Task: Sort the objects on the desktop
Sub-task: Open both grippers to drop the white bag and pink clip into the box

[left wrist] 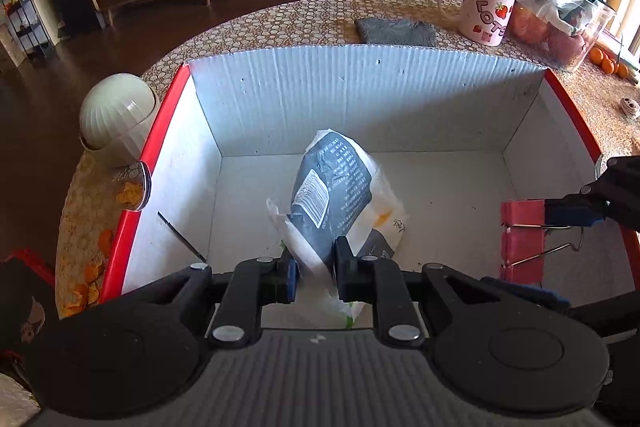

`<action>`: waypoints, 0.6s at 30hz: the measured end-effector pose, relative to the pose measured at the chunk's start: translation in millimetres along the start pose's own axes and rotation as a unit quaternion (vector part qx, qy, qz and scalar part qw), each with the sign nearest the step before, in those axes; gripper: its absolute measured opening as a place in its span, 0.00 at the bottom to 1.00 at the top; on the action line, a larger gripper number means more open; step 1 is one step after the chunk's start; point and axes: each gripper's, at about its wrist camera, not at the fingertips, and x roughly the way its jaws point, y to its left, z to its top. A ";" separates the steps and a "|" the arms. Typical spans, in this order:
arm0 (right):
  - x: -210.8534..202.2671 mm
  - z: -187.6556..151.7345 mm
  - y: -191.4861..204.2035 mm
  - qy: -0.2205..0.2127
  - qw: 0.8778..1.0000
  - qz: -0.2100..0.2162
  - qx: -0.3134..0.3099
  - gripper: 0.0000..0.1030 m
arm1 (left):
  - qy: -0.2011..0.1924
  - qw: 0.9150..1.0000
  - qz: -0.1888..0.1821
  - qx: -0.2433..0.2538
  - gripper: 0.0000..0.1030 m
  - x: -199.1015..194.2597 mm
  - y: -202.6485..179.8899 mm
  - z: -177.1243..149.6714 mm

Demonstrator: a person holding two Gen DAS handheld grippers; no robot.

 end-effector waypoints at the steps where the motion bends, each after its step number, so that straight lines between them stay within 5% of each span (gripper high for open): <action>1: 0.6 1.4 -0.1 -0.001 1.000 -0.001 0.000 0.52 | -0.002 1.000 0.002 0.003 0.16 0.0 -1.2 -0.1; 10: -9.3 -0.1 0.1 -0.021 1.000 -0.001 0.002 0.62 | -0.012 1.000 0.010 0.010 0.17 -3.9 -5.3 -1.1; 14: -17.5 -2.1 -2.0 -0.031 1.000 0.001 0.003 0.64 | -0.019 1.000 0.014 0.003 0.25 -9.7 -2.4 -2.3; 18: -27.6 -7.3 -4.3 -0.042 0.999 0.005 0.004 0.79 | -0.027 1.000 0.011 -0.002 0.28 -16.6 -0.9 -5.1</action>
